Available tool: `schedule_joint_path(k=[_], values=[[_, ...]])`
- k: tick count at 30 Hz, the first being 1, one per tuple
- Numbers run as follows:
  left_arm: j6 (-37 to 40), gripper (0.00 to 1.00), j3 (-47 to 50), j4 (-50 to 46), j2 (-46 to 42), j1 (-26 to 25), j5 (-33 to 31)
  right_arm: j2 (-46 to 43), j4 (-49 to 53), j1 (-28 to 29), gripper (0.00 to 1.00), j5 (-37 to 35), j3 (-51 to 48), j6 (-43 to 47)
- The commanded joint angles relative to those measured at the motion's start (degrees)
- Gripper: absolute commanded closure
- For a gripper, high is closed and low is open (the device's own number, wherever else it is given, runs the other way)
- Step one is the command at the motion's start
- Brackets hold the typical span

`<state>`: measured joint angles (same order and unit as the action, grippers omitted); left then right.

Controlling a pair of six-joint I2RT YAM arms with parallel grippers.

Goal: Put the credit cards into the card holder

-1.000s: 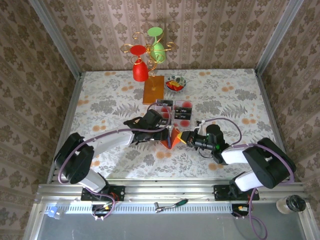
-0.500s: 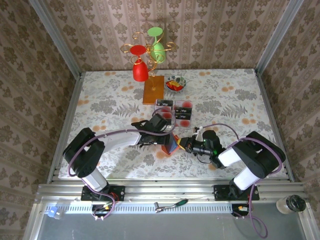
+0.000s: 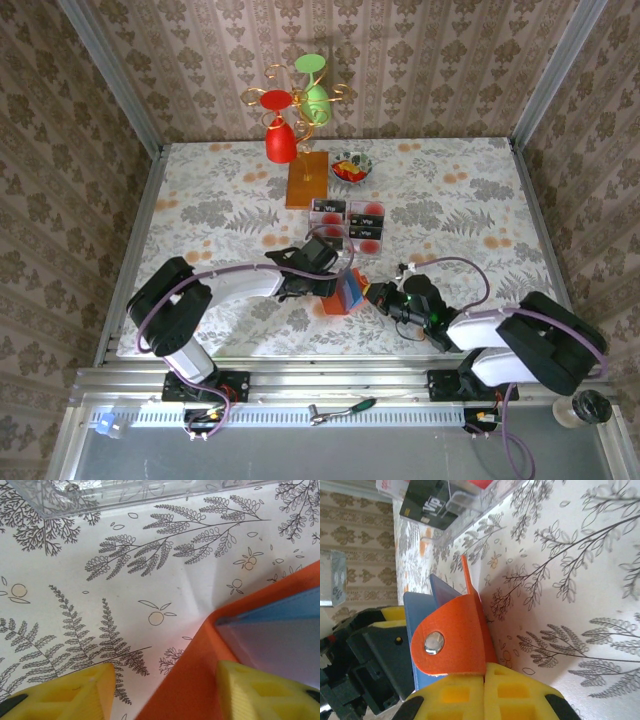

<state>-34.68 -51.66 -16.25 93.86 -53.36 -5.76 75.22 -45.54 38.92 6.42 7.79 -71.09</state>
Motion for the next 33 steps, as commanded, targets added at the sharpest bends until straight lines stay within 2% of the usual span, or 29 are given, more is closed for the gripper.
schedule_joint_path(k=[1, 5, 10, 18, 22, 29, 33], values=[[0.4, 0.43, 0.6, -1.6, -2.0, -1.1, -1.8, -3.9, 6.9, 0.9, 1.00, -9.7, -1.0, -0.4], [0.1, 0.46, -0.2, -2.3, -2.2, -2.4, -2.1, -6.0, 9.5, 1.1, 1.00, -10.6, -1.1, -0.4], [-1.0, 0.59, -0.4, -1.8, -0.8, -3.3, -2.0, -4.6, 8.4, 1.6, 1.00, -10.8, -1.3, -1.0], [0.2, 0.59, -5.2, -5.2, 3.0, -3.6, -2.8, 0.2, 4.1, 2.6, 1.00, -9.7, -0.5, -1.8], [1.7, 0.75, -6.8, -6.5, 4.1, -3.6, -3.7, 2.4, 3.5, 3.0, 1.00, -8.2, 0.8, -1.4], [2.9, 0.73, -8.0, -6.8, 4.7, -3.5, -4.0, 10.0, -2.1, 3.2, 1.00, -5.0, 2.8, -1.8], [3.6, 0.66, -9.7, -8.3, 5.8, -3.4, -3.5, 14.6, -6.3, 3.7, 1.00, -3.3, 4.2, -2.3]])
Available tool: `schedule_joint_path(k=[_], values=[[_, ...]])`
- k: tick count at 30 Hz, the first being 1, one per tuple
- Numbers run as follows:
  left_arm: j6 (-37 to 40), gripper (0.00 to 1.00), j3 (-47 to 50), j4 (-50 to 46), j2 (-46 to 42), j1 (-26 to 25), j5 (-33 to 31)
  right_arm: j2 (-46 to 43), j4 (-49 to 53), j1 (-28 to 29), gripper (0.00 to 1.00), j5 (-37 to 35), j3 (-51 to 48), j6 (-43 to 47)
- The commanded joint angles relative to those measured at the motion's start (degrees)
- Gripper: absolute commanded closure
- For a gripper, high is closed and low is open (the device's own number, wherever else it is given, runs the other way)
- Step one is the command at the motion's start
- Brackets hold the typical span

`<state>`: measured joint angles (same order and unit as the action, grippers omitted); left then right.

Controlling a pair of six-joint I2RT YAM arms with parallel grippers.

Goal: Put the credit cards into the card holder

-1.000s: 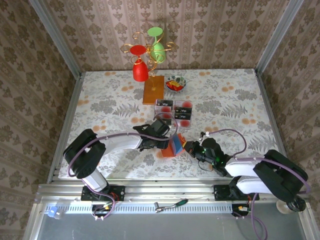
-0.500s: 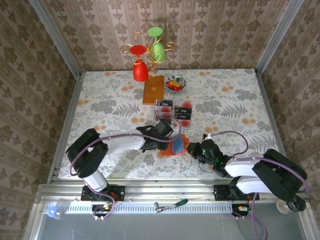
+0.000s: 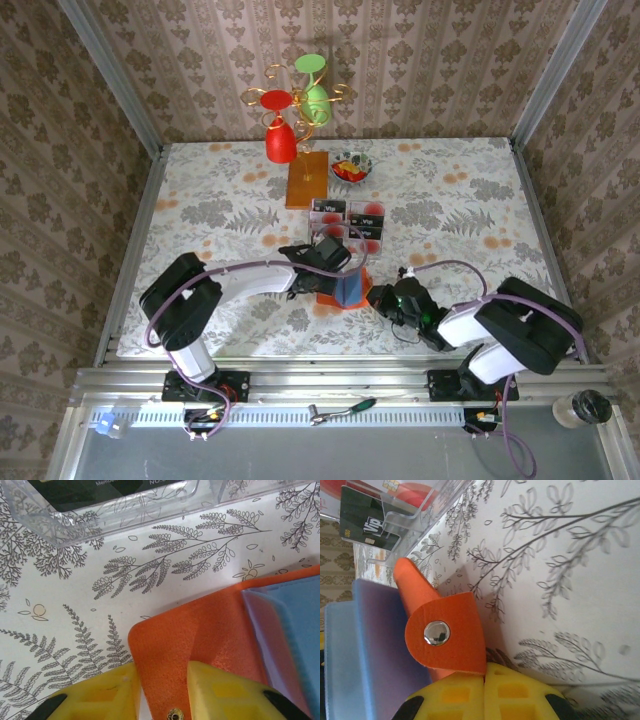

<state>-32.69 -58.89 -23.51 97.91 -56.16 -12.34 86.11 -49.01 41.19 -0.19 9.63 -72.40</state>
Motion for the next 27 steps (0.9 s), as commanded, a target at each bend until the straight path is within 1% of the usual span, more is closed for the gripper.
schedule_joint_path(k=[1, 4, 6, 10, 15, 17, 19, 21, 22, 24, 27], values=[[1.9, 0.63, -2.9, -1.7, 2.2, -0.6, 3.1, 4.6, -3.5, 1.6, 1.00, 3.6, 2.8, -1.1], [2.1, 0.58, -2.9, -2.3, 2.3, -0.7, 2.7, 6.2, -4.7, 1.7, 1.00, 4.7, 3.8, -0.9], [1.9, 0.61, -2.2, -1.8, 1.7, -0.6, 2.2, 5.9, -3.7, 1.6, 1.00, 4.8, 4.2, -0.5], [1.6, 0.68, -0.4, 0.0, -0.2, -0.6, 1.7, 3.9, 1.8, 1.4, 1.00, 4.8, 5.7, 0.8], [1.7, 0.68, 1.4, 2.5, -2.3, -0.4, 2.1, 4.9, 1.9, 1.1, 1.00, 5.8, 6.4, 0.9], [1.8, 0.77, 1.6, 2.6, -2.7, -0.2, 2.1, 5.8, 1.2, 1.0, 1.00, 6.2, 6.5, 0.9], [2.0, 0.87, 1.6, 2.4, -2.8, -0.3, 2.1, 6.3, 0.7, 0.9, 0.96, 6.7, 6.8, 0.9], [2.3, 0.93, 1.7, 2.2, -2.9, -0.2, 1.9, 6.1, 1.2, 0.7, 0.92, 7.2, 7.1, 1.1], [2.2, 0.96, 1.7, 2.1, -3.0, -0.2, 1.8, 5.8, 1.9, 0.6, 0.92, 7.4, 7.3, 1.3], [2.3, 1.00, 2.0, 2.1, -3.0, -0.2, 1.8, 4.9, 3.6, 0.4, 0.90, 7.5, 7.8, 1.9], [2.3, 1.00, 2.2, 2.5, -3.2, -0.2, 1.8, 4.2, 5.4, 0.2, 0.90, 7.8, 8.5, 2.5]])
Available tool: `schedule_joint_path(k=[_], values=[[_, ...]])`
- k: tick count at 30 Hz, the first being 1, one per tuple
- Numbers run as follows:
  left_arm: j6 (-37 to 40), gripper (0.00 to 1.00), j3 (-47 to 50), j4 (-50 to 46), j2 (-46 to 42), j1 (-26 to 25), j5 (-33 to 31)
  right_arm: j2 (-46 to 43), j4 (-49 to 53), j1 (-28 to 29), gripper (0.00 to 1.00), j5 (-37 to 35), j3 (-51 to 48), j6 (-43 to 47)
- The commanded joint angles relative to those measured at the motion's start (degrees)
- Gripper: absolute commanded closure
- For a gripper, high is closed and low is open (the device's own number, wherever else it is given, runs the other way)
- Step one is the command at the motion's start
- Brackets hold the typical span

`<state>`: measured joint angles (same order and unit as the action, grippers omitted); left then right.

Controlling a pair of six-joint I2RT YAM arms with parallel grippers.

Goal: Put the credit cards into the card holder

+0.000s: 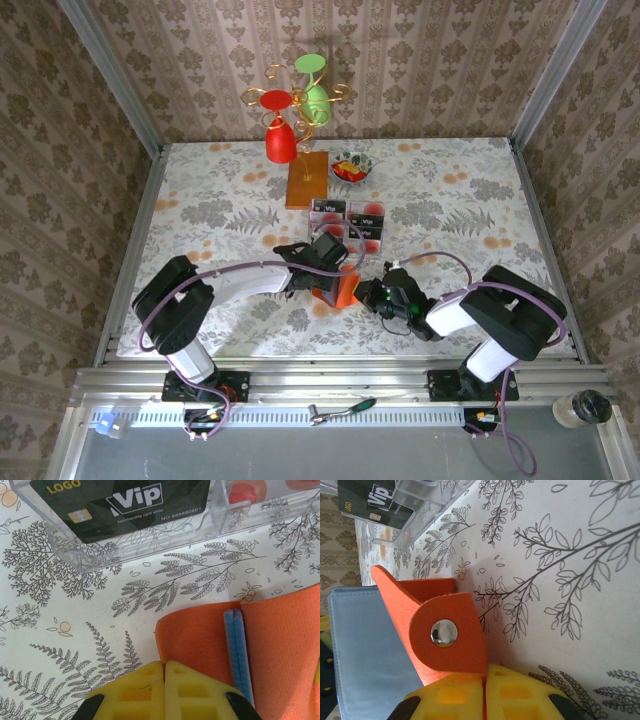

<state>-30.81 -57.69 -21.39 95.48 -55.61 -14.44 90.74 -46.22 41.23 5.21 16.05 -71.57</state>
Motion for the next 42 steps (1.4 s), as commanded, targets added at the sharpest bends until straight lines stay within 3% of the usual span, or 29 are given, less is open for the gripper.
schedule_joint_path(k=[1, 7, 10, 13, 22, 33, 42], values=[[0.3, 1.00, 1.0, 0.5, -0.8, -0.7, 4.0, -0.3, 2.8, 0.0, 0.90, 2.6, 2.1, 1.8], [1.4, 0.79, -1.0, -1.8, 0.5, -1.1, 3.9, 1.3, 1.6, 0.0, 0.91, 3.6, 2.7, 1.6], [1.9, 0.62, -1.7, -2.3, 0.9, -1.8, 3.4, 2.2, 0.9, -0.1, 0.91, 4.3, 3.1, 1.5], [1.6, 0.55, -1.6, -2.0, 1.2, -2.3, 3.3, 2.6, 0.7, 0.0, 0.91, 4.4, 3.2, 1.5], [0.1, 0.54, 0.3, 0.0, 3.3, -2.7, 3.5, 1.3, 2.7, -1.2, 0.86, 5.7, 3.9, 2.4], [-0.6, 0.55, 1.5, 1.2, 5.1, -3.1, 3.4, -10.2, 14.6, -7.2, 0.58, 5.9, 3.5, 5.1], [-0.2, 0.56, 0.6, 0.5, 5.4, -3.3, 3.0, -21.6, 25.4, -9.9, 0.57, 4.5, 3.9, 8.6]])
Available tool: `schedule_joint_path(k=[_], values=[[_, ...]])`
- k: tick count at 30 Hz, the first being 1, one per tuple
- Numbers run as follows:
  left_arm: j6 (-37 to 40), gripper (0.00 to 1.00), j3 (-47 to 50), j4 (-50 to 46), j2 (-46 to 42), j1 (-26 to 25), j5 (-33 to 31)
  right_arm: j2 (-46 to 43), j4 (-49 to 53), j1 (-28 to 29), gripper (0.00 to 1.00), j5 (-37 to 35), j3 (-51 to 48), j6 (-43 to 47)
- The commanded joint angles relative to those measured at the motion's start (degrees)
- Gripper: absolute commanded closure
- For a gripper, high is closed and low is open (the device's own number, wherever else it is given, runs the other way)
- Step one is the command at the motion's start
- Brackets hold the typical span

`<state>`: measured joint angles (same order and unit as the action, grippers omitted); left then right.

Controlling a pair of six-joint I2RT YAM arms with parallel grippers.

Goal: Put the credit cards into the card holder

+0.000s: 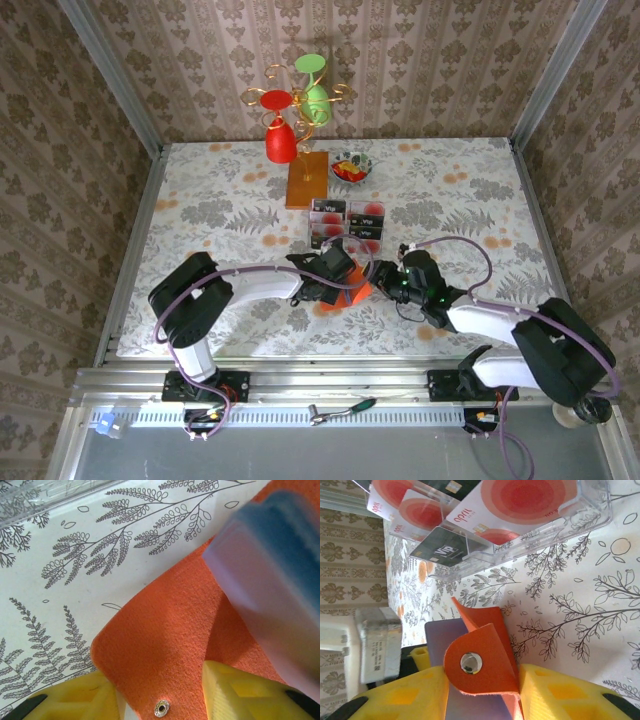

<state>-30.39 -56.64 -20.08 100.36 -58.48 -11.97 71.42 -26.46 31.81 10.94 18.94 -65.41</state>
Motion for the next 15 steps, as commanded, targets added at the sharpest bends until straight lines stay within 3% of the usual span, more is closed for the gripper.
schedule_joint_path(k=[1, 15], values=[[-0.5, 0.56, -0.7, -1.0, 0.4, -0.4, 0.4, -2.9, 6.6, -0.6, 0.57, -1.4, 1.1, 2.9], [2.6, 0.56, -7.9, -7.9, -0.3, -0.3, -1.0, 2.5, 3.7, -0.7, 0.68, 0.3, 0.7, 3.9]])
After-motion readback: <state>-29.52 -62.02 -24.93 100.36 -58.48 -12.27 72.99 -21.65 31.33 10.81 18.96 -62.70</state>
